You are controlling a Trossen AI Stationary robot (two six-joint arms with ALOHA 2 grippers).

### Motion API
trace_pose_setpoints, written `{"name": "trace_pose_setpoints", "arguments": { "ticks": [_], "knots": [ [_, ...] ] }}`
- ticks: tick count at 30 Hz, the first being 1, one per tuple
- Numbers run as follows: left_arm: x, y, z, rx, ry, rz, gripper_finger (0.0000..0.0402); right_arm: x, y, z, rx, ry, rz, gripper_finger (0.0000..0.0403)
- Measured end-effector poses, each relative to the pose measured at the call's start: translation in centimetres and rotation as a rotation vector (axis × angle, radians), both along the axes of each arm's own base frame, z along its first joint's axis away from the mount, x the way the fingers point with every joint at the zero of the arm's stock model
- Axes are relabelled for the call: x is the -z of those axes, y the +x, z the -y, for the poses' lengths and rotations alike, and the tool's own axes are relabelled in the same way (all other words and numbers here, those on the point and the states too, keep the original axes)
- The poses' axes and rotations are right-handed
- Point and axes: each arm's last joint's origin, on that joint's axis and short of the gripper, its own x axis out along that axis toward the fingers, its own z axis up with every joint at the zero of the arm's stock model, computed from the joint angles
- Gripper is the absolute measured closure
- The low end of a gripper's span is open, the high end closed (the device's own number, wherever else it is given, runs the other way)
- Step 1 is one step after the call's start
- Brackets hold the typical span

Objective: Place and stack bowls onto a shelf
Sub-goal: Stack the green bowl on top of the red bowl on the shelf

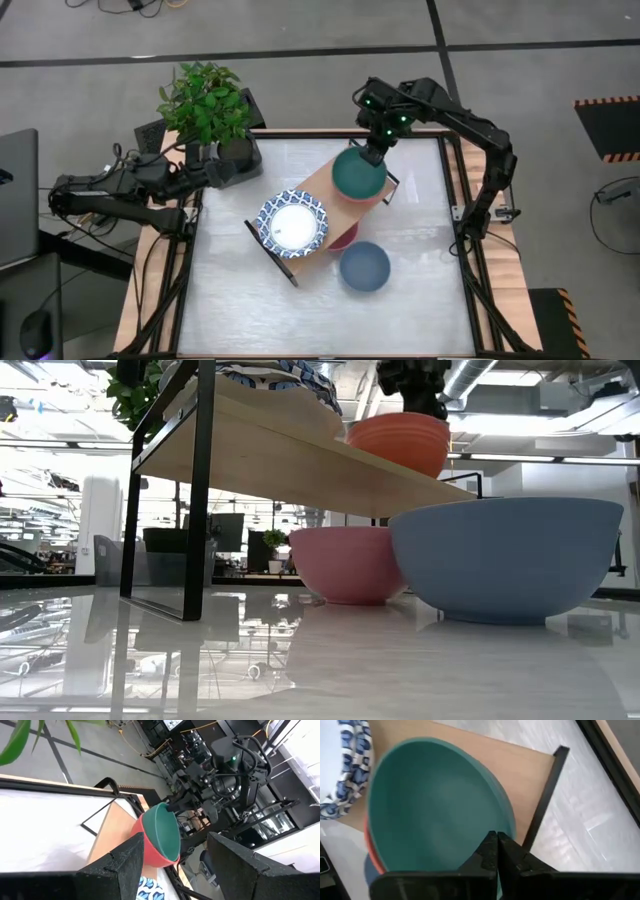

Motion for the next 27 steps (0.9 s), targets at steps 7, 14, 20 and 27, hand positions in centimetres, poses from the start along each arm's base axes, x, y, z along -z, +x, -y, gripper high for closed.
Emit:
{"name": "trace_pose_setpoints", "arguments": {
  "ticks": [7, 14, 20, 27],
  "knots": [
    [0.1, 0.0, 0.0, -0.001, -0.008, -0.008, 0.02, -0.7, 0.7, -0.6, 0.0, -0.033, 0.094, 0.0374],
    [0.1, 0.0, 0.0, -0.006, -0.005, -0.009, 0.02, -2.8, 1.6, -1.4, 0.05, -0.134, 0.293, 0.0386],
    [0.1, 0.0, 0.0, -0.006, -0.002, -0.011, 0.02, -1.7, 3.8, -2.1, 0.077, -0.229, 0.266, 0.0378],
    [0.1, 0.0, 0.0, -0.009, -0.002, -0.011, 0.02, 0.8, 6.2, -2.8, 0.035, -0.227, 0.181, 0.0383]
  ]
}}
